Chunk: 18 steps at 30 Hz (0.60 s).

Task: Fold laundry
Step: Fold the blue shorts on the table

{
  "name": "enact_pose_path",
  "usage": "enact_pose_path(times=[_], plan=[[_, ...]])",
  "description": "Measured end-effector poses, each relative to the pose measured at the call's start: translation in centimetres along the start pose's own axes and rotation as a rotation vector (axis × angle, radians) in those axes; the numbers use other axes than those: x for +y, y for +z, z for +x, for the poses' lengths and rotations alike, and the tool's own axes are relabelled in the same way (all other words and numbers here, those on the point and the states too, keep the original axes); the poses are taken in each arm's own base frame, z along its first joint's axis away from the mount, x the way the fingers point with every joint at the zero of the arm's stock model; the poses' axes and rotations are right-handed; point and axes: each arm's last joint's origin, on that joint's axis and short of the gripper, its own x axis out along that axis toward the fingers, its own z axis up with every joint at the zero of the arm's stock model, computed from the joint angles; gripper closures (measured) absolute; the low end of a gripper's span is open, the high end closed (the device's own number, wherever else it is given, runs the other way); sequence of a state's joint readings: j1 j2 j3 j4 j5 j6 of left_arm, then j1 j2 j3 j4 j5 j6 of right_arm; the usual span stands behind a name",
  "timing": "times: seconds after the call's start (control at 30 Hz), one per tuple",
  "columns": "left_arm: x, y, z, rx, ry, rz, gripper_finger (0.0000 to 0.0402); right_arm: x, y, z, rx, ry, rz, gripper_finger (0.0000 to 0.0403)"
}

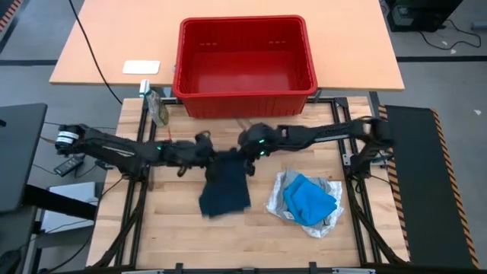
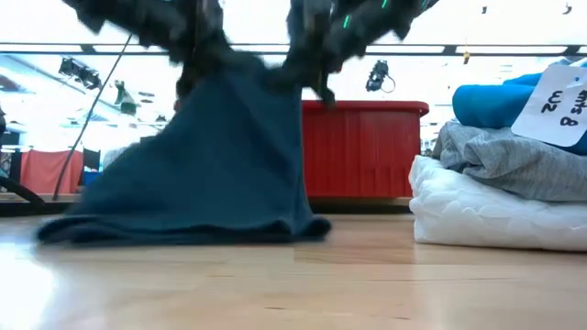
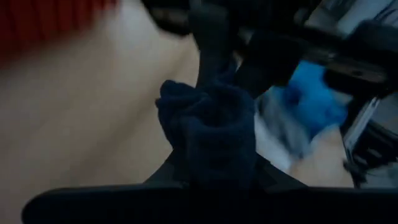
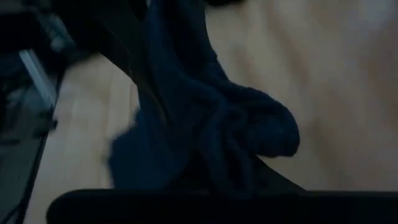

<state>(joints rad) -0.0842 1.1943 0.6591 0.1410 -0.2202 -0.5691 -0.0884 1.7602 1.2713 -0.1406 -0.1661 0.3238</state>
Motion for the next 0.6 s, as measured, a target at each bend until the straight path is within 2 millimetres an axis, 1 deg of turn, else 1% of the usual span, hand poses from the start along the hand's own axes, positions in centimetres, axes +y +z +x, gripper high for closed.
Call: enact_pose_path(times=[0.13,0.2,0.27,0.33,0.4,0.47,0.5,0.6], plan=[[-2.4,5.2,-3.0,-0.182,0.018,0.183,0.0347,1.8,3.1,-5.6,-0.222,-0.058,-0.090,0.0377],[-3.8,7.9,-4.1,-0.234,0.010,0.265,0.0345,2.5,4.2,-8.3,-0.312,-0.071,-0.130,0.0377],[-4.9,9.8,-4.6,-0.228,0.021,0.349,0.0340,3.0,4.7,-10.0,-0.364,-0.066,-0.159,0.0377],[-5.7,10.9,-4.4,-0.194,0.038,0.401,0.0336,3.1,4.7,-10.6,-0.364,-0.065,-0.164,0.0377],[-6.1,10.9,-3.7,-0.134,0.053,0.425,0.0335,3.4,4.1,-10.2,-0.320,-0.067,-0.149,0.0377],[-6.3,9.8,-2.4,-0.047,0.065,0.407,0.0334,3.8,3.0,-8.5,-0.228,-0.070,-0.122,0.0377],[-6.3,8.7,-1.6,0.010,0.071,0.387,0.0333,4.0,2.1,-7.3,-0.164,-0.070,-0.103,0.0377],[-6.2,3.9,1.3,0.186,0.096,0.285,0.0332,5.1,-1.3,-2.9,0.046,-0.041,-0.016,0.0377]])
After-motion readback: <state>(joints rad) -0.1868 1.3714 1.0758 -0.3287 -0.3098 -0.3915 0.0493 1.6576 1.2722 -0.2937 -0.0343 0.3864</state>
